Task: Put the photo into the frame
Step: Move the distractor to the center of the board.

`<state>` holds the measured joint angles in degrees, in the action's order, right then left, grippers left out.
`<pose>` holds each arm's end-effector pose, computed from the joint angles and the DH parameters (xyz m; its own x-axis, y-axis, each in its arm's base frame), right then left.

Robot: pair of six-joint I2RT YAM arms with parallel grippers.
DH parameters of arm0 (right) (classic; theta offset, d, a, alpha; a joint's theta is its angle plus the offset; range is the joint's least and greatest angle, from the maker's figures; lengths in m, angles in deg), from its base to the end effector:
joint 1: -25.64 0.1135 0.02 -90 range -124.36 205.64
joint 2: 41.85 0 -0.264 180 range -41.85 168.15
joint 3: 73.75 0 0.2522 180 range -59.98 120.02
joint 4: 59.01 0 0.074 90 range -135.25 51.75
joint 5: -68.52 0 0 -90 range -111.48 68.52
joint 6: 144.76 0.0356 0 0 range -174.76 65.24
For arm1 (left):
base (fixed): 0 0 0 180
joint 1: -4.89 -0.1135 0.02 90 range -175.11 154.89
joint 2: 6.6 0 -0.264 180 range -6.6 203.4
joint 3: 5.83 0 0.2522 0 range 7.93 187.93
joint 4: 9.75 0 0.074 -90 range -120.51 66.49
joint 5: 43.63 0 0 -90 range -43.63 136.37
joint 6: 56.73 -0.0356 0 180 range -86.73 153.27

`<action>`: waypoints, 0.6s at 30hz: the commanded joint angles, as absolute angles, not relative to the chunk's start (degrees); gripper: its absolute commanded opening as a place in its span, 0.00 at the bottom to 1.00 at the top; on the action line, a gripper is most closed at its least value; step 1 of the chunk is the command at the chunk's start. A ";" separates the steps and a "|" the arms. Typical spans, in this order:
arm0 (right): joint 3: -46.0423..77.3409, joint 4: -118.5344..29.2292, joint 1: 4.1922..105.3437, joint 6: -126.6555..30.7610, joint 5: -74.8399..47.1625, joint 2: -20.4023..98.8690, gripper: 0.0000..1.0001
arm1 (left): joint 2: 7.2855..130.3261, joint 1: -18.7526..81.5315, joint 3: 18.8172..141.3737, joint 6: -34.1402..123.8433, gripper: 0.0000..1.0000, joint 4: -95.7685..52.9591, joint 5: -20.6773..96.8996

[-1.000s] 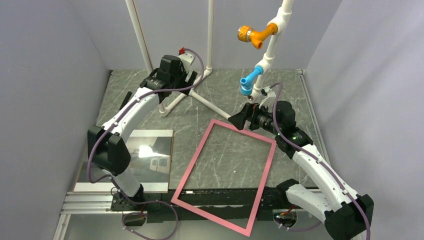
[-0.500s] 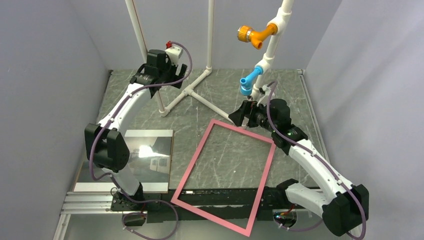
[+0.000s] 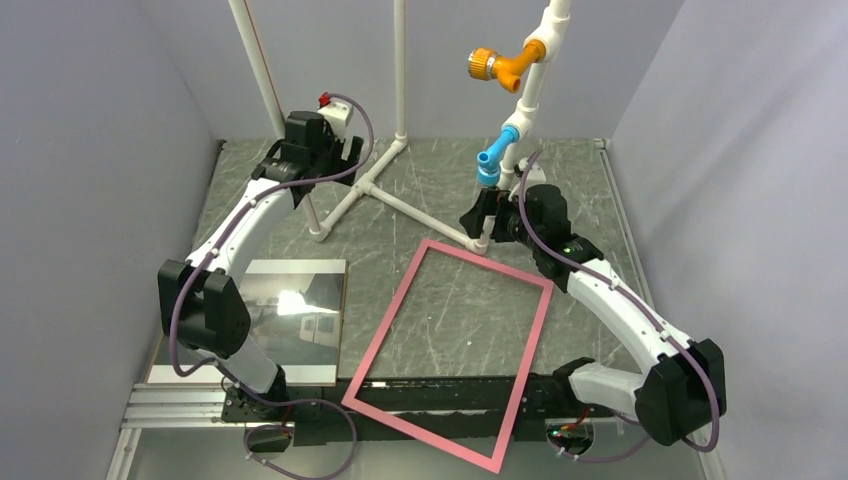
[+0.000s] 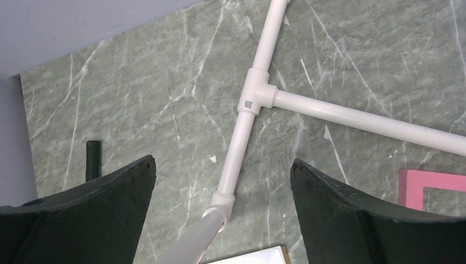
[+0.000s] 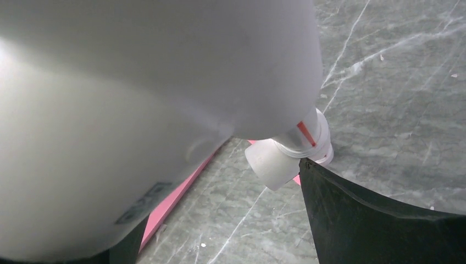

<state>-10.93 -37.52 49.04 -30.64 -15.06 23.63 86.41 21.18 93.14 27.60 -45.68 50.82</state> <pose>0.2390 0.1078 0.2972 -0.5422 0.2078 -0.8141 -0.2922 0.8618 0.4146 0.3651 -0.1038 0.3486 -0.4559 0.2358 -0.8582 0.2615 0.9572 0.1242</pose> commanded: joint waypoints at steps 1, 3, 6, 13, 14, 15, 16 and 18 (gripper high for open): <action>-6.99 -35.85 49.20 -30.87 -17.48 26.99 1.00 | 81.75 20.15 91.53 29.93 0.95 -48.56 55.83; -5.67 -35.23 49.17 -30.86 -16.98 28.81 1.00 | 81.20 20.16 91.15 30.38 0.95 -49.26 56.45; -4.23 -34.97 49.16 -30.93 -16.57 31.03 1.00 | 80.58 20.02 90.49 30.96 0.95 -49.85 57.30; -1.29 -35.80 49.07 -31.76 -15.71 35.67 1.00 | 79.53 18.99 90.25 32.74 0.95 -53.01 59.73; -0.77 -35.88 49.09 -31.81 -15.52 36.54 1.00 | 79.29 18.78 90.09 32.84 0.95 -53.34 59.92; -0.22 -35.93 49.11 -31.81 -15.31 37.33 1.00 | 79.12 18.59 90.14 32.89 0.95 -54.02 60.06; 0.29 -36.02 49.13 -31.86 -15.03 38.23 1.00 | 78.90 18.41 90.25 33.85 0.95 -54.85 60.03; 1.66 -36.18 49.11 -32.00 -14.34 40.03 1.00 | 78.46 18.03 90.43 35.52 0.95 -56.05 59.75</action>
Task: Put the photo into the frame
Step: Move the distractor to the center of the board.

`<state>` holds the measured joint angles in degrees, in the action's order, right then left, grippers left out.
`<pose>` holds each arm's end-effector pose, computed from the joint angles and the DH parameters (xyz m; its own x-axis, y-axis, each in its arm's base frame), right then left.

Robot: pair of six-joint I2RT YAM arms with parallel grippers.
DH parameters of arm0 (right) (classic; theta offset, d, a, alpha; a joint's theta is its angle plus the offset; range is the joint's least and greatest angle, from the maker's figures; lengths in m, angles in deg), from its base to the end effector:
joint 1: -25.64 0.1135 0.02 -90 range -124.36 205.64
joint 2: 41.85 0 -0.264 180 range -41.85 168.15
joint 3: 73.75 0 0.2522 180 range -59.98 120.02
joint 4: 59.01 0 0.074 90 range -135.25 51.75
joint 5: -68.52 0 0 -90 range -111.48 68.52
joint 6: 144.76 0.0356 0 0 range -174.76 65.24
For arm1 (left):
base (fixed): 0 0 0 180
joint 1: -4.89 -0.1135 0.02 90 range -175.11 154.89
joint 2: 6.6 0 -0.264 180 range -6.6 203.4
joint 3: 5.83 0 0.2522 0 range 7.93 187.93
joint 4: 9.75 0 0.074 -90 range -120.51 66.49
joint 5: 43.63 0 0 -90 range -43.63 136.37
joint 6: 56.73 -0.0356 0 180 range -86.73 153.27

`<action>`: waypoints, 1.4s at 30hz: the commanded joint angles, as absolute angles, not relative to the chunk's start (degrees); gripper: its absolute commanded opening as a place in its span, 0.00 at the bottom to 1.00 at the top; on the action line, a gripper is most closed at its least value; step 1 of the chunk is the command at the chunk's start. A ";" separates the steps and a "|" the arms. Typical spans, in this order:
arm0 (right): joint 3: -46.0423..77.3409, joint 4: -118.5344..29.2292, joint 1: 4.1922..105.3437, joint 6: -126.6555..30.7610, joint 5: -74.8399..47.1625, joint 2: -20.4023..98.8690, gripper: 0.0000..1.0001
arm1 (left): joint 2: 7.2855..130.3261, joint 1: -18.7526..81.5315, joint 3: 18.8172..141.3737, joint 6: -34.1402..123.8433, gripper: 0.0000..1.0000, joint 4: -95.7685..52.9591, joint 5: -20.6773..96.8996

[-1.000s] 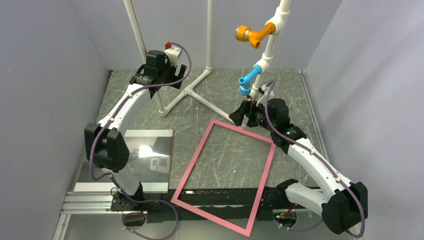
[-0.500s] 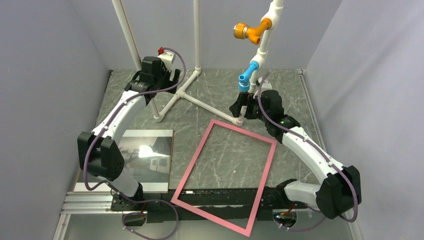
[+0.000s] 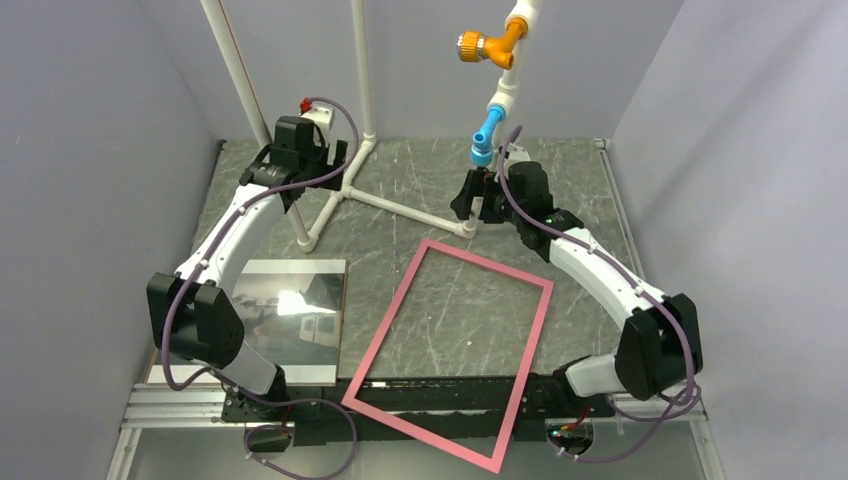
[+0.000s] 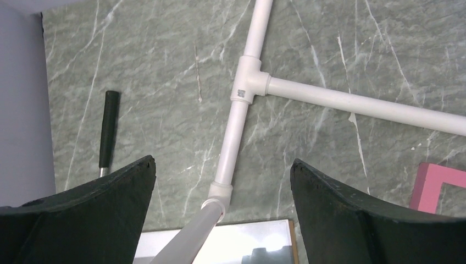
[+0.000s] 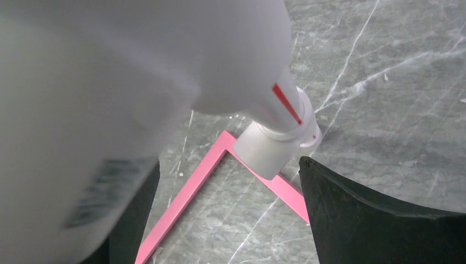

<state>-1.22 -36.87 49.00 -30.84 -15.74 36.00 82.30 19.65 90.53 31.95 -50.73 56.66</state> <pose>0.2856 0.1272 0.2977 -0.5800 0.1890 -0.7924 -0.2635 0.8769 0.4019 0.3458 -0.0845 0.3500 -0.5314 0.1634 -0.8312 0.1189 0.9859 0.1178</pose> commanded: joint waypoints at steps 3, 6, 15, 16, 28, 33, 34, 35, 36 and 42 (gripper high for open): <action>3.64 -36.20 49.11 -32.21 -13.73 43.07 1.00 | 77.44 17.75 89.84 36.29 0.95 -56.81 59.45; 5.64 -36.24 49.12 -32.42 -13.03 45.84 1.00 | 76.82 17.64 89.25 36.73 0.95 -57.61 59.86; 11.02 -37.09 49.12 -32.10 -10.30 52.51 1.00 | 75.85 15.63 87.30 37.45 0.96 -59.07 61.49; 11.67 -37.11 49.16 -32.01 -9.95 53.27 1.00 | 75.84 15.19 87.34 37.41 0.96 -59.14 61.41; 16.71 -37.68 49.25 -30.66 -6.61 59.64 1.00 | 76.37 10.78 87.75 36.59 0.96 -59.88 60.27; 19.63 -38.06 49.22 -29.21 -4.26 62.35 1.00 | 75.77 9.37 87.15 36.65 0.96 -59.72 60.48; 20.21 -38.16 49.20 -28.91 -3.85 62.95 1.00 | 75.68 9.04 87.08 36.69 0.96 -59.72 60.37; 20.78 -38.25 49.17 -28.58 -3.49 63.53 1.00 | 75.59 8.84 86.99 36.63 0.96 -59.64 60.38; 21.38 -38.29 49.22 -28.25 -3.08 64.02 1.00 | 75.50 8.58 86.97 36.54 0.96 -59.63 60.46; 23.46 -39.17 49.49 -26.53 -0.80 66.52 1.00 | 75.95 6.40 86.68 35.90 0.97 -59.97 60.78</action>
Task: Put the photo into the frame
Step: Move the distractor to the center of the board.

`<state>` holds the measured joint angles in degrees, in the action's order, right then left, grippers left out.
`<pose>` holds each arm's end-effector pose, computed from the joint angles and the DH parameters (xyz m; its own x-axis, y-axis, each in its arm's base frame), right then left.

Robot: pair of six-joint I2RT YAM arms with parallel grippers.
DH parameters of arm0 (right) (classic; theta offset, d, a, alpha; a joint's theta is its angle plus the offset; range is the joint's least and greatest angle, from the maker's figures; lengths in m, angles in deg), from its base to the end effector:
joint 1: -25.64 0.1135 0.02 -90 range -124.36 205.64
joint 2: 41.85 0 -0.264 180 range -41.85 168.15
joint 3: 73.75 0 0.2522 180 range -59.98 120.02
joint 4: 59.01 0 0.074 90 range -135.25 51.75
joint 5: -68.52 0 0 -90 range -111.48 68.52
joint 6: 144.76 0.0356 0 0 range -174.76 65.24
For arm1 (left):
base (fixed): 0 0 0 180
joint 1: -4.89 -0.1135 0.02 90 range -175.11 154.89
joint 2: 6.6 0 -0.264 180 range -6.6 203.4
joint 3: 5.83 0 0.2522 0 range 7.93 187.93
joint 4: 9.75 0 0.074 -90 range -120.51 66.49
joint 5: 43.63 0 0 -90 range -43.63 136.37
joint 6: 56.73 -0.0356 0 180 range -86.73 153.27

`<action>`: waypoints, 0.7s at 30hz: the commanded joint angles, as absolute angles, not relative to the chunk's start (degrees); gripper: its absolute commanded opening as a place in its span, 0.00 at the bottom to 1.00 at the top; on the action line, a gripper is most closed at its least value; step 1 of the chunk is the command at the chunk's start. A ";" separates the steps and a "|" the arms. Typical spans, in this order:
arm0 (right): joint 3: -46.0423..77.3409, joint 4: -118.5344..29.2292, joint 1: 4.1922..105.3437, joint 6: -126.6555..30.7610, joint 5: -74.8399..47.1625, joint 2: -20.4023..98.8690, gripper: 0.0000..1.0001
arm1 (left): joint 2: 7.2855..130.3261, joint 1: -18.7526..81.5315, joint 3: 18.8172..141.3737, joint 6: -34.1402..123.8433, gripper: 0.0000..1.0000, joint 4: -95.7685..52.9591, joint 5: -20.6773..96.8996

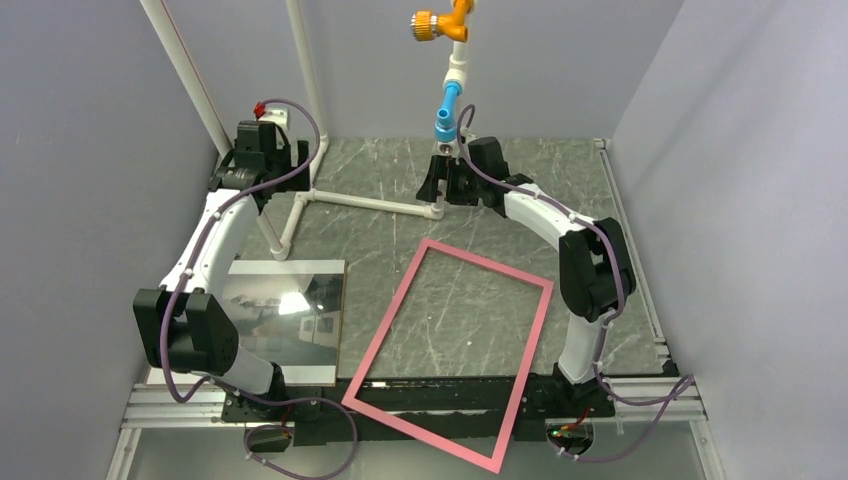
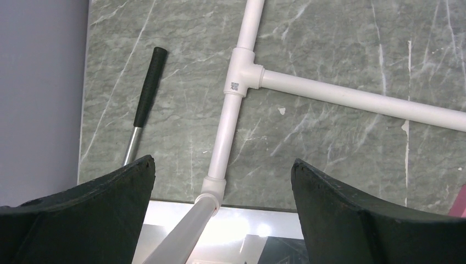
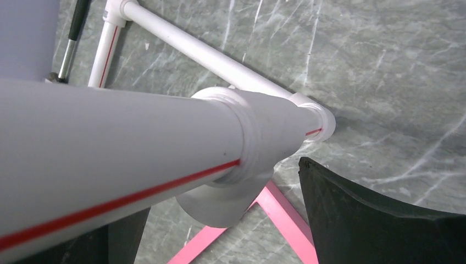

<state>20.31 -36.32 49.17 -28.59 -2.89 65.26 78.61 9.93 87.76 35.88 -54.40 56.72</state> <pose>0.3905 0.1824 0.2459 -0.7522 0.1284 -0.6463 -0.3163 0.7901 0.5251 0.3346 -0.0231 0.3488 -0.5861 0.0067 -0.8102 -0.0846 0.9940 0.0695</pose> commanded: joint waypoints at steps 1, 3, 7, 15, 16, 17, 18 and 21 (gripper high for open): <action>23.65 -39.26 49.64 -26.43 -0.67 66.81 1.00 | 75.93 5.94 86.57 35.95 0.97 -59.98 60.53; 23.84 -39.35 50.05 -26.22 -0.48 67.10 1.00 | 75.86 5.24 86.21 35.85 0.97 -59.75 60.32; 24.07 -39.75 50.78 -25.81 -0.19 67.55 1.00 | 75.84 3.49 86.43 35.74 0.97 -59.74 60.31; 26.84 -39.95 52.40 -25.11 0.34 70.07 1.00 | 75.40 1.46 86.08 35.71 0.97 -59.83 60.53; 27.26 -39.89 52.56 -24.92 0.35 70.53 1.00 | 75.40 1.32 86.02 35.65 0.98 -59.89 60.60; 27.56 -39.96 52.75 -24.70 0.39 70.81 1.00 | 75.36 1.16 85.98 35.67 0.98 -59.89 60.53; 27.86 -40.03 52.88 -24.49 0.46 71.23 1.00 | 75.28 1.04 85.93 35.75 0.98 -59.90 60.41; 28.65 -39.96 53.20 -24.16 0.75 71.83 1.00 | 75.23 0.71 85.76 35.87 0.98 -59.73 59.86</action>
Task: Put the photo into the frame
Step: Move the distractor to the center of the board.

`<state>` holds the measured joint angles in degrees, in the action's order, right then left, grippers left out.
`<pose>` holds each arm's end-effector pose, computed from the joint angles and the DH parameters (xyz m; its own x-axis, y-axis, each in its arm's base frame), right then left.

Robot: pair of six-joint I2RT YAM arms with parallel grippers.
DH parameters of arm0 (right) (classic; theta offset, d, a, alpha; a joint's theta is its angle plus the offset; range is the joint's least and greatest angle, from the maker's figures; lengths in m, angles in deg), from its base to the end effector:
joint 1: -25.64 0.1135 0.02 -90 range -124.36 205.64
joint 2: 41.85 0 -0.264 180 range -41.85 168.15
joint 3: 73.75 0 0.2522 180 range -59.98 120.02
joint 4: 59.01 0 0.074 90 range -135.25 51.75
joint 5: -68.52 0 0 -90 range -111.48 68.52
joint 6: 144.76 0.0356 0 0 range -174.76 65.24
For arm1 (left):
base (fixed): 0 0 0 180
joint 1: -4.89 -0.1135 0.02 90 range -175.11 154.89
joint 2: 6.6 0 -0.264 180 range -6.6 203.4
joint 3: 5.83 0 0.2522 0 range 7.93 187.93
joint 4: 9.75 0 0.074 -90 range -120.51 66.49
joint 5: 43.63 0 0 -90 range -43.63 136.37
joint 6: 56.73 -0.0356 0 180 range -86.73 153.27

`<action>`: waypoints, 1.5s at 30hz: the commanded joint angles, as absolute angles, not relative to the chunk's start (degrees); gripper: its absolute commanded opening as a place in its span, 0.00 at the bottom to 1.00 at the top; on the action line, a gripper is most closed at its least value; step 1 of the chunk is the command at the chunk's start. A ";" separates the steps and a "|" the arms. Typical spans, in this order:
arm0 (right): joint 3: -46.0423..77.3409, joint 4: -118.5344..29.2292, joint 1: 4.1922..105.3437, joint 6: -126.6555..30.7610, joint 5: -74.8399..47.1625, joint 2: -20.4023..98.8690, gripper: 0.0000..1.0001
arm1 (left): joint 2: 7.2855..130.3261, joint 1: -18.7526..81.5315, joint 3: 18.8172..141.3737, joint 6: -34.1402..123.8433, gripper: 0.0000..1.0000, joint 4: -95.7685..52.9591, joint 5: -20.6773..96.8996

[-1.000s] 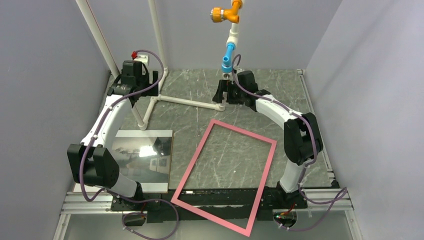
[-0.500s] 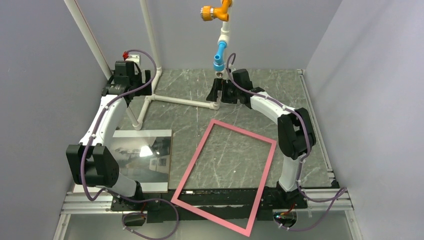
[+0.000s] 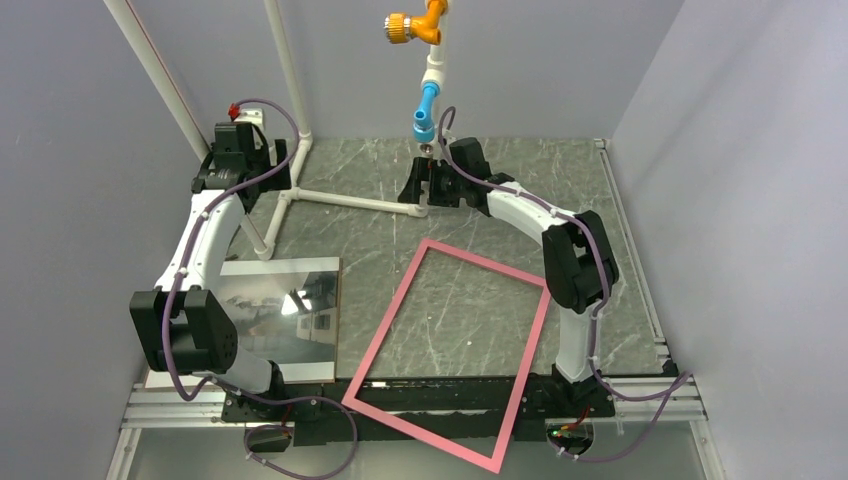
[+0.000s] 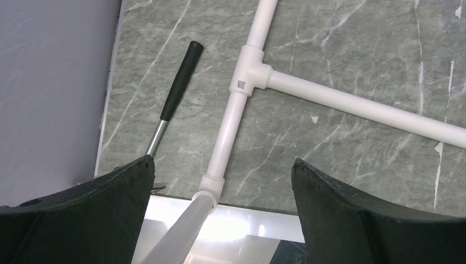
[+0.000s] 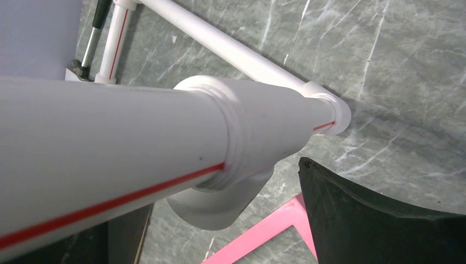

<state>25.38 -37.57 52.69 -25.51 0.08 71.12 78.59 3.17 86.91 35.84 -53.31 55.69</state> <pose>0.3996 0.2187 0.2344 -0.7860 0.1089 -0.6085 -0.3508 0.7320 0.5841 0.3358 0.0159 0.3455 -0.5799 -0.0617 -0.8124 -0.1868 0.9806 0.0588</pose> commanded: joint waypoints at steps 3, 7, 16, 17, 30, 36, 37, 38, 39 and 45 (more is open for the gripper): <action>28.67 -39.89 53.24 -24.01 0.91 71.52 1.00 | 75.48 0.50 85.73 35.82 0.98 -59.68 59.20; 28.78 -39.21 53.19 -24.34 0.70 70.39 1.00 | 76.30 0.41 86.34 35.95 0.98 -59.88 57.40; 29.23 -38.34 53.22 -23.70 0.21 67.58 1.00 | 77.01 0.47 87.37 35.67 0.99 -59.96 50.59; 29.10 -38.21 53.20 -23.61 0.04 67.19 1.00 | 77.13 0.46 87.30 35.65 0.99 -60.00 50.20; 28.35 -35.78 53.17 -23.33 -4.52 63.40 1.00 | 80.53 0.42 89.49 35.26 0.99 -61.51 48.86; 30.72 -34.06 53.24 -23.76 -4.95 64.43 1.00 | 82.30 0.34 91.05 35.06 0.99 -62.24 48.11; 30.90 -34.10 53.19 -23.74 -4.80 64.60 1.00 | 82.60 0.32 91.44 35.03 0.99 -62.52 47.99; 31.12 -34.09 53.23 -23.74 -4.74 64.67 1.00 | 82.98 0.34 91.98 35.03 0.99 -62.72 47.83; 31.46 -33.93 53.16 -23.92 -4.82 64.82 1.00 | 83.41 0.33 92.34 34.99 0.99 -62.92 47.42; 33.56 -33.00 52.94 -23.84 -4.41 65.71 0.97 | 85.69 0.15 94.59 35.01 0.99 -64.31 46.26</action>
